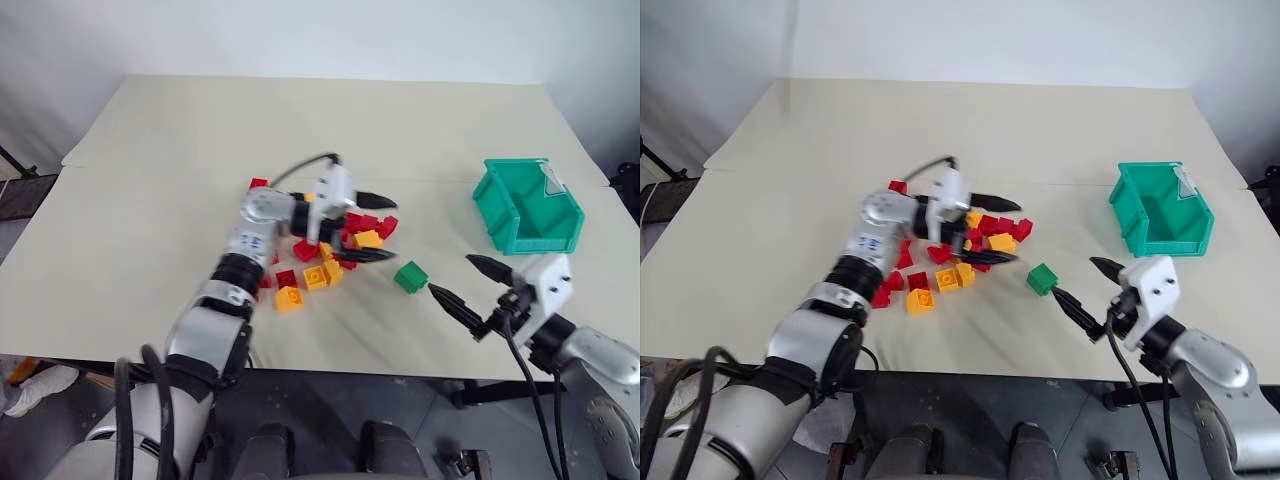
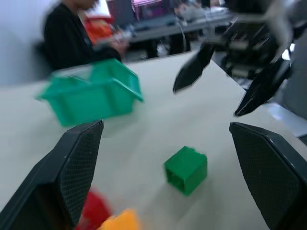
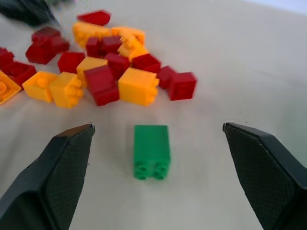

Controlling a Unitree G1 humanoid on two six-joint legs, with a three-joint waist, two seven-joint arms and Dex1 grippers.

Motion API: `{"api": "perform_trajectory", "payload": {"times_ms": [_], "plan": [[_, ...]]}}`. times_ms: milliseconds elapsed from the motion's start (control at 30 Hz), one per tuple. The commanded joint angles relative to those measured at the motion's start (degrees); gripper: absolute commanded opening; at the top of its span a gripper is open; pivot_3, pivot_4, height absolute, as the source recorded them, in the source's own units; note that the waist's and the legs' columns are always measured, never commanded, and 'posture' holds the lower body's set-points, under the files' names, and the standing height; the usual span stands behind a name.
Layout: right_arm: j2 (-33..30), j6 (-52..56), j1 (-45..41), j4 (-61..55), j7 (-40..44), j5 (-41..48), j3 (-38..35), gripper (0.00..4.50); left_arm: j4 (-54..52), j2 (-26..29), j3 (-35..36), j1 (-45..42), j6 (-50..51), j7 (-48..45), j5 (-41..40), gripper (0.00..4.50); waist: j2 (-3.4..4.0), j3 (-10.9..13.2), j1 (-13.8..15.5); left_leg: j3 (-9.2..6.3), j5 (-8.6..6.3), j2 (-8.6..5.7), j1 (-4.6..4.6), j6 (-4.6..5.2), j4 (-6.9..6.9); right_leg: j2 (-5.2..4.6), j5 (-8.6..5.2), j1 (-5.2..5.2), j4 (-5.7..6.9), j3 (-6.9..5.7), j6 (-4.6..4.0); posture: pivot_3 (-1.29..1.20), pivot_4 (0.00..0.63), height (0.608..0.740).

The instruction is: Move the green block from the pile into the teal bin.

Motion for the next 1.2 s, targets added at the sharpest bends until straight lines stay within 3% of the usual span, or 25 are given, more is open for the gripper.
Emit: {"api": "perform_trajectory", "payload": {"times_ms": [33, 300, 567, 667, 900, 1067, 1200], "plan": [[-2.4, 6.4, -4.5, 1.3, 0.4, 0.4, 3.9, 4.50, -8.2, 7.6, 4.5, 6.0, 3.8, -1.7, -4.7, 4.47, 0.00, 0.0, -0.1, -0.02, 0.00, -0.01, -0.03, 0.00, -0.01, 0.00, 0.00, -0.01, -0.02, -0.01, 0.00, 0.00, 0.150, 0.740], [-3.8, 7.8, -10.5, 7.7, 0.5, -4.7, 9.4, 4.50, -32.0, 21.7, 9.8, 26.8, 16.0, 0.1, -11.3, 4.47, 0.00, 0.0, 0.3, -0.28, -0.01, -0.08, -0.19, 0.01, 0.05, -0.08, 0.12, 0.00, -0.07, -0.18, 0.16, 0.00, 0.150, 0.740], [-3.0, 6.7, -13.0, 14.2, 2.7, -8.0, 11.8, 4.50, -49.4, 25.8, 13.0, 42.0, 25.3, 6.2, -16.5, 4.47, 0.00, 0.0, 0.2, -0.26, -0.01, -0.06, -0.18, 0.01, 0.05, -0.09, 0.14, 0.01, -0.06, -0.16, 0.15, 0.00, 0.150, 0.740], [-2.3, 5.2, -13.4, 15.1, 3.5, -8.2, 11.7, 3.90, -52.1, 25.9, 13.0, 44.0, 26.6, 7.7, -17.5, 4.50, 0.01, 0.0, 0.1, -0.25, -0.01, -0.04, -0.16, 0.01, 0.04, -0.08, 0.14, 0.01, -0.06, -0.15, 0.15, 0.00, 0.150, 0.740], [-1.4, 1.8, -13.2, 15.7, 4.9, -8.6, 10.9, 1.49, -53.7, 25.9, 11.8, 44.8, 28.4, 7.9, -18.9, 4.50, 0.01, 0.0, 0.1, -0.22, -0.01, -0.05, -0.16, 0.00, 0.04, -0.08, 0.14, 0.01, -0.06, -0.15, 0.15, 0.00, 0.150, 0.740], [0.6, -2.6, -10.8, 14.6, 3.3, -8.7, 7.6, 1.45, -53.6, 25.1, 10.5, 43.9, 29.3, 8.5, -19.3, 4.50, 0.01, 0.0, 0.2, -0.22, -0.01, -0.05, -0.16, 0.01, 0.04, -0.08, 0.14, 0.01, -0.07, -0.15, 0.15, 0.00, 0.150, 0.740], [4.1, -10.3, -11.0, 14.4, -1.0, -7.3, -2.0, 1.45, -55.8, 20.3, 11.2, 42.3, 32.3, 14.9, -22.6, 4.50, 0.00, 0.0, 0.4, -0.20, -0.01, -0.09, -0.17, 0.01, 0.04, -0.10, 0.15, 0.01, -0.10, -0.13, 0.16, 0.00, 0.150, 0.740]]}}
